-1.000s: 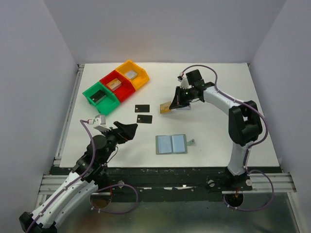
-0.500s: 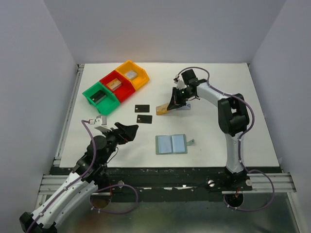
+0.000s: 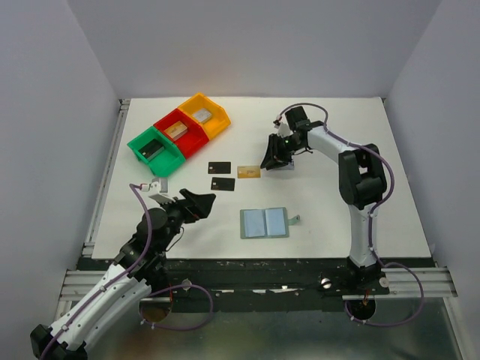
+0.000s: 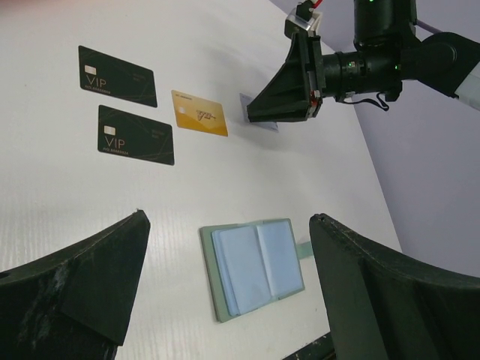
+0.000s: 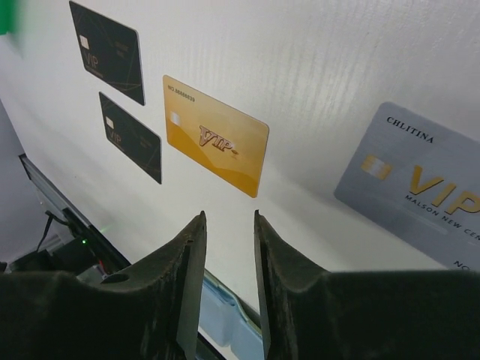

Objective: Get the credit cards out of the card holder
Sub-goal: Remove the credit card from the card holder.

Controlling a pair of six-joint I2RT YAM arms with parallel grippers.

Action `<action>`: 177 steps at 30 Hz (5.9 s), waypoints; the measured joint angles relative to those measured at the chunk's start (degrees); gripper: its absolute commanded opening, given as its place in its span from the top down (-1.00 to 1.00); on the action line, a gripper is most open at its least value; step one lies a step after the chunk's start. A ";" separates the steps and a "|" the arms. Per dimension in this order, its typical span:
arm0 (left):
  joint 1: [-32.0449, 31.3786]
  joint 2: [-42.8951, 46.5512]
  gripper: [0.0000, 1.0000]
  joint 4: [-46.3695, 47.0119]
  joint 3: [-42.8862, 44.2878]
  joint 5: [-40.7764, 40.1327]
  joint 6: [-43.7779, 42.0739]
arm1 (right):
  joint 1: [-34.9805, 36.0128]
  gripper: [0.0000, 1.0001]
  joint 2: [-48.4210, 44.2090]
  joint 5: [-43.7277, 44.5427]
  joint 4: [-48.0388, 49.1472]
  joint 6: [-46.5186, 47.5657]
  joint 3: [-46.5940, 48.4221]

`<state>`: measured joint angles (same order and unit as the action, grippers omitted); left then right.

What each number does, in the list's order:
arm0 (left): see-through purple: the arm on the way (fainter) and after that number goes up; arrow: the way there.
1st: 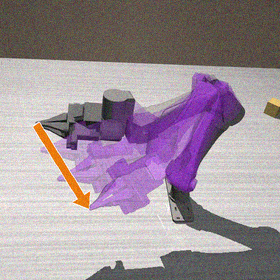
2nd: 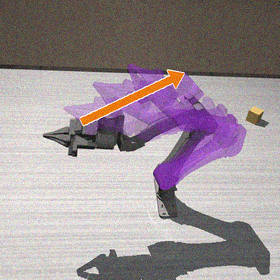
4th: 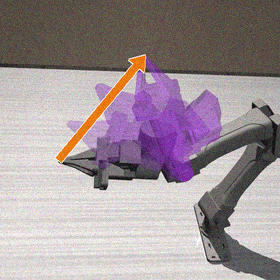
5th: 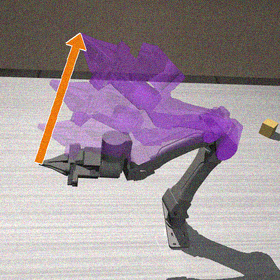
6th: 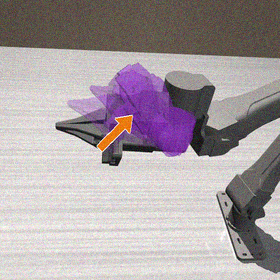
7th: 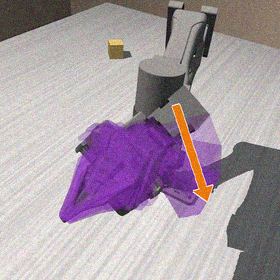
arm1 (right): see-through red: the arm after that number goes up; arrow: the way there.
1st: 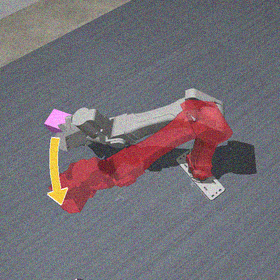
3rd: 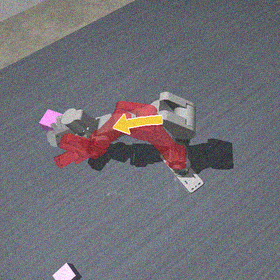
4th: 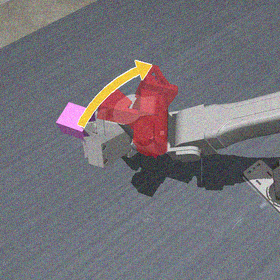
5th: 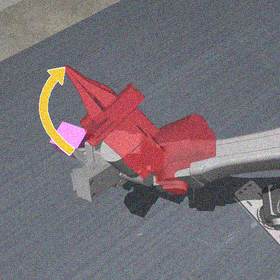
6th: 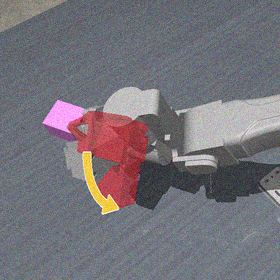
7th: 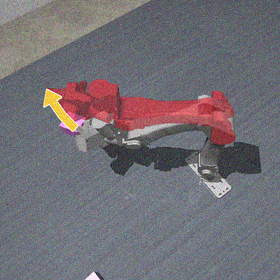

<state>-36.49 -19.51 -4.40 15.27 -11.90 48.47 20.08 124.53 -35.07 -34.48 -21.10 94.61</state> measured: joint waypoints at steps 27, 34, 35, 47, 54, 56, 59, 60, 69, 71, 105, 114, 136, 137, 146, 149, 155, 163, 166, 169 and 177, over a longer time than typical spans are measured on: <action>-10.14 -36.50 -0.98 1.92 11.54 1.86 -4.59 | 3.10 -0.43 -47.12 23.37 13.51 -6.71 -56.41; -10.91 -40.41 -0.98 4.39 13.55 3.61 -5.62 | 3.10 0.11 -48.17 23.43 16.24 -8.02 -59.41; -10.91 -40.41 -0.97 4.81 13.55 3.98 -5.64 | 3.10 0.18 -48.15 23.21 16.83 -8.09 -59.65; -10.88 -42.66 -0.81 7.34 13.68 5.53 -5.05 | 3.10 0.99 -48.17 19.08 20.04 -9.49 -62.01; -8.31 -43.71 -0.69 7.54 16.22 13.09 -8.04 | 4.48 0.99 -48.48 16.31 22.18 -11.19 -64.04; -7.34 -44.57 -0.62 8.55 16.44 16.68 -8.74 | 5.11 0.99 -48.48 15.78 22.93 -11.78 -64.37; -6.60 -46.88 -0.55 9.35 16.48 20.81 -9.51 | 5.46 0.99 -48.48 15.06 23.63 -12.37 -64.52; -6.58 -47.84 -0.49 9.27 16.57 22.03 -9.75 | 5.49 0.99 -48.48 14.97 23.85 -12.50 -64.52; -5.22 -51.69 -0.52 9.55 16.20 27.91 -10.69 | 5.49 0.99 -48.46 14.78 24.41 -12.50 -64.50; -4.74 -51.39 -0.53 9.55 15.56 28.06 -10.62 | 5.49 0.99 -48.43 14.75 24.41 -12.48 -64.50; -6.16 -63.14 -0.52 12.02 18.32 34.73 -12.33 | 5.49 0.99 -44.63 10.12 26.29 -12.31 -63.67; -8.35 -63.12 -0.48 12.48 19.98 36.39 -14.93 | 5.49 0.99 -44.65 10.10 26.27 -11.89 -62.73; -10.51 -62.20 -0.47 11.54 22.93 36.09 -17.25 | 5.49 0.99 -44.76 10.16 25.38 -11.39 -62.73; -10.51 -61.96 -0.46 11.52 22.88 35.74 -17.22 | 5.49 0.99 -44.83 10.16 25.35 -11.39 -62.73; -10.51 -59.60 -0.42 7.34 22.14 27.87 -15.54 | 5.49 0.62 -46.90 13.33 21.73 -10.80 -61.86; -10.43 -59.23 -0.42 5.18 21.53 24.61 -14.49 | 5.49 0.41 -47.76 15.32 19.80 -10.58 -60.78; -10.34 -58.62 -0.43 1.75 20.98 20.15 -13.25 | 5.49 0.00 -51.06 20.48 14.08 -9.40 -58.03; -10.27 -48.61 -0.38 -0.83 18.73 13.09 -12.44 | 5.86 -0.06 -61.72 24.02 9.16 -5.77 -53.00; -10.05 -45.79 -0.12 2.10 17.97 13.42 -12.50 | 6.62 0.07 -64.52 18.03 14.47 -5.70 -54.03; -9.53 -46.23 0.44 7.08 17.92 15.30 -12.46 | 6.95 0.12 -63.10 9.68 25.35 -8.66 -58.29; -7.48 -54.38 0.98 13.77 17.92 20.02 -11.69 | 8.90 0.08 -50.42 -0.81 43.10 -17.64 -66.86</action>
<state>-43.97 -73.89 9.37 33.19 8.12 36.77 28.97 74.11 -35.88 8.62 -38.74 27.75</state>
